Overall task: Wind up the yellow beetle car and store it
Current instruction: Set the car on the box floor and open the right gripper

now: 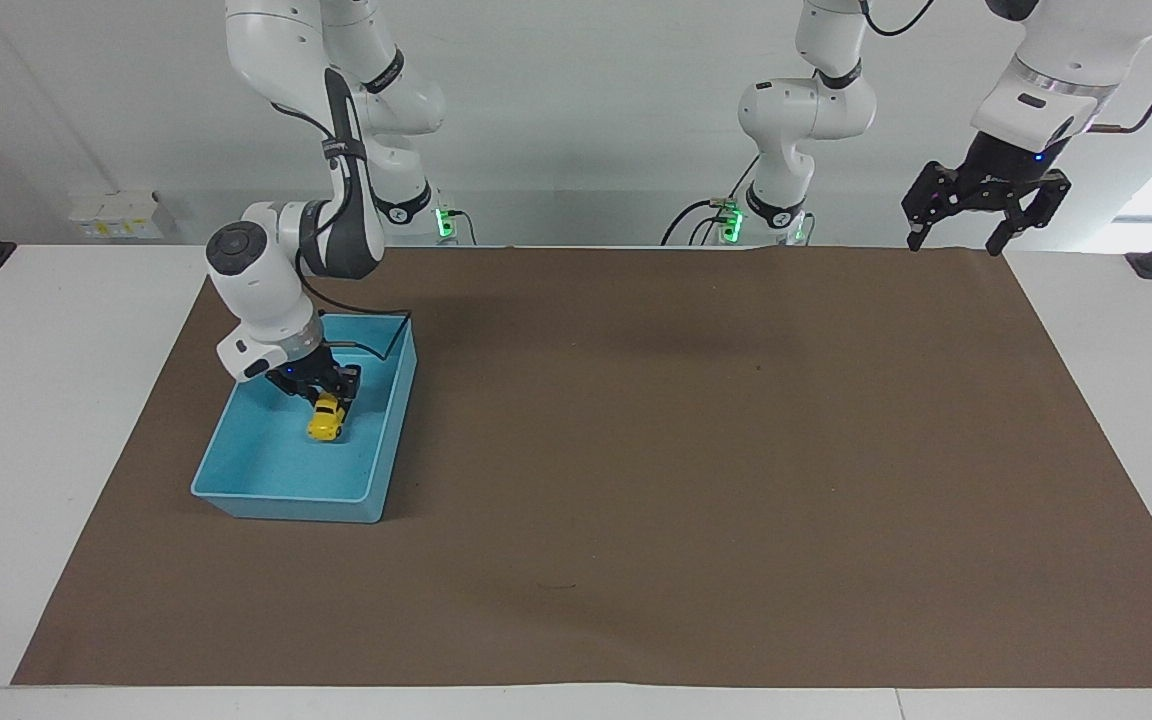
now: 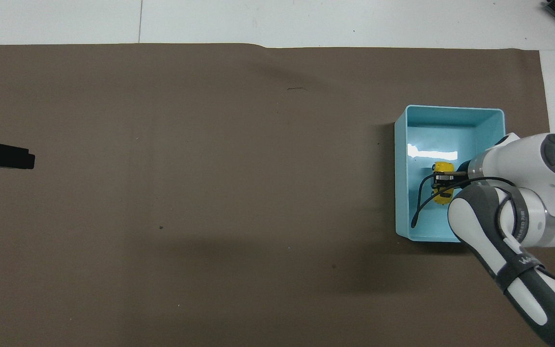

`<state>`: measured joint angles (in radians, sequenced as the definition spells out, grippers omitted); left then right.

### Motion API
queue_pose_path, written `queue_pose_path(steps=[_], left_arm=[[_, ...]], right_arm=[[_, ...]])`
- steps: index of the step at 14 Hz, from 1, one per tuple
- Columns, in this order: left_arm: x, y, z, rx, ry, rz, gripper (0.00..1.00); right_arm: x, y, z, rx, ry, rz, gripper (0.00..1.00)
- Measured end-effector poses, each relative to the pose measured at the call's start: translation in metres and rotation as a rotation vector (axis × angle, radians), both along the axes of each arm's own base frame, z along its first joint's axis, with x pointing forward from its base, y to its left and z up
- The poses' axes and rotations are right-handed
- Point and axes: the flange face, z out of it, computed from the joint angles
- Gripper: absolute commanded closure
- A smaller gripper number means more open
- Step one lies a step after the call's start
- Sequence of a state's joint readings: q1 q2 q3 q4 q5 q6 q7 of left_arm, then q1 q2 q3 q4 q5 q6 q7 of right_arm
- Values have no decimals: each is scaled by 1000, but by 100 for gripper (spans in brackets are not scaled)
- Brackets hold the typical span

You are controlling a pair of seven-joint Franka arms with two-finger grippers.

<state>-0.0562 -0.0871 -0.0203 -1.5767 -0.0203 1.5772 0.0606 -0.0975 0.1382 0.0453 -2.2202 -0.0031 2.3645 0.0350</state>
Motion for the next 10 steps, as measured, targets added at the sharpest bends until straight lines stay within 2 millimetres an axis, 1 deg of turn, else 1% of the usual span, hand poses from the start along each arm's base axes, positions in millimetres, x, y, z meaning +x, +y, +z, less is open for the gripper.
queue_pose_path(steps=[1, 2, 3, 6, 10], left_arm=[[0, 0, 0, 0, 0, 0, 0], [0, 0, 0, 0, 0, 0, 0], [0, 0, 0, 0, 0, 0, 0], [0, 0, 0, 0, 0, 0, 0], [0, 0, 0, 0, 0, 0, 0]], right_arm=[[-1, 0, -3, 0, 1, 0, 76], [-2, 0, -3, 0, 2, 0, 28], [-2, 0, -3, 0, 2, 0, 0], [1, 0, 1, 0, -7, 2, 0], [17, 1, 26, -2, -32, 6, 0]])
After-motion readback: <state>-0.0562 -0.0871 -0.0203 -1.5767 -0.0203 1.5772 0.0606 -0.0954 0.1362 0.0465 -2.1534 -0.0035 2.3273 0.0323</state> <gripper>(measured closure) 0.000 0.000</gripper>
